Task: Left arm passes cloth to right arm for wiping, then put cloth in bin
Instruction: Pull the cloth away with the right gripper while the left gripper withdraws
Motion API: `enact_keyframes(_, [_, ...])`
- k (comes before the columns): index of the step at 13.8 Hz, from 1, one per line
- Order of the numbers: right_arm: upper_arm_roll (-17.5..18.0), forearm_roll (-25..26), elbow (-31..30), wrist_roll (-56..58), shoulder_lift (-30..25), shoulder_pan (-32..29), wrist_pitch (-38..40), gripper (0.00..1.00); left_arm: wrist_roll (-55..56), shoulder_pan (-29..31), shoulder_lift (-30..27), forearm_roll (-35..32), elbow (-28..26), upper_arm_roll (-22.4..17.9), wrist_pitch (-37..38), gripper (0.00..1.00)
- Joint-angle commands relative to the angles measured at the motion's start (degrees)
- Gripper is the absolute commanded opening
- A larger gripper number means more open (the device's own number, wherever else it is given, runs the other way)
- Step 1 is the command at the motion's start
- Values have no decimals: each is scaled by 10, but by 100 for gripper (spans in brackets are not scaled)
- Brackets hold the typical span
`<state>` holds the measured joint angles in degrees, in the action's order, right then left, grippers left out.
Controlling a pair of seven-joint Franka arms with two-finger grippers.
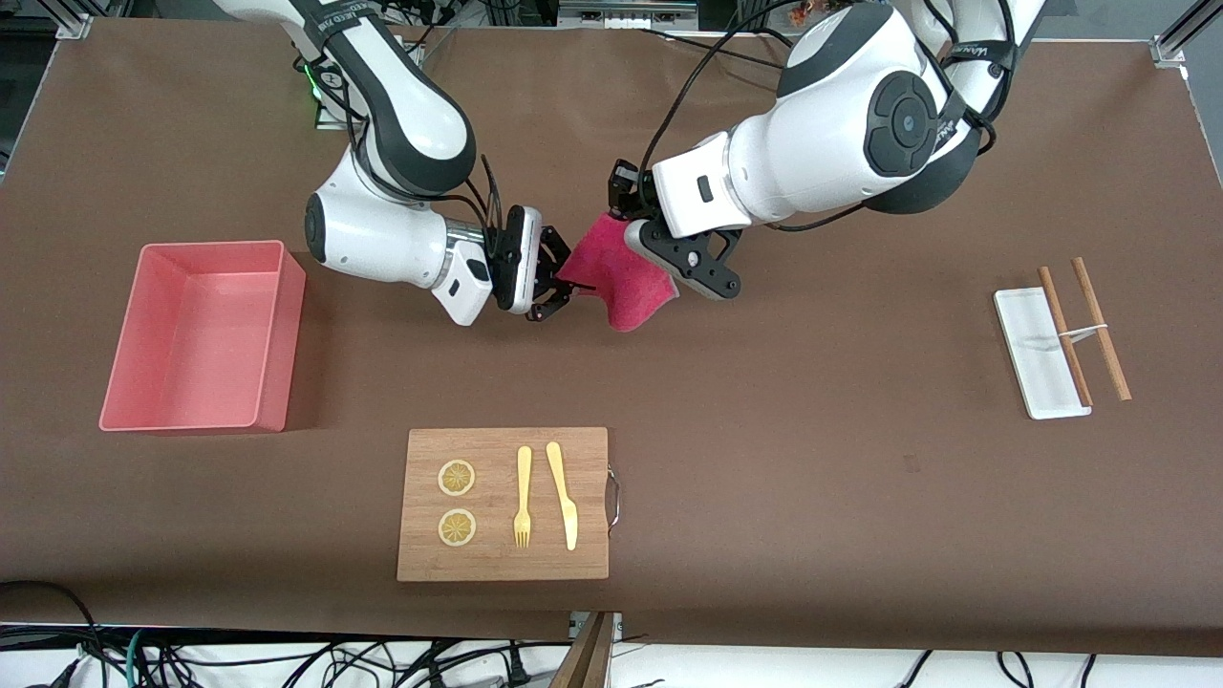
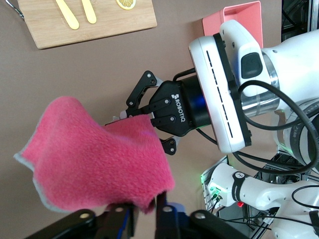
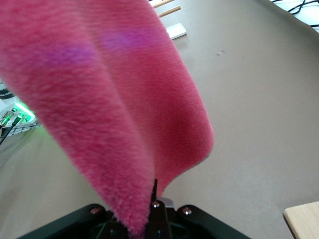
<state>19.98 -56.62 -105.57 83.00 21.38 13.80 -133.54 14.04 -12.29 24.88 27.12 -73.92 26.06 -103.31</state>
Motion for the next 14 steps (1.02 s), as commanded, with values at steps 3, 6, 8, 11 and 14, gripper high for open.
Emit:
enact_keyframes(3, [-19,14,-7,-38,-34,-24,64,0,6,5,-7,3,10,-14,10,100])
enact_keyframes(6, [-50,68,-9,-82,-56,-42,133,0,-1,34,-25,-104,10,-11,82,100])
enact_keyframes(8, [-78,109,-17,-115,-69,-58,178,0,-2,52,-33,-185,10,-14,132,100])
enact_keyframes(11, [-121,184,-49,-157,-90,-80,200,0,-5,105,-37,-292,5,-14,147,100])
enact_keyframes(14, [-148,257,-72,-257,-114,-84,213,0,-11,102,-98,-299,-37,-108,138,100])
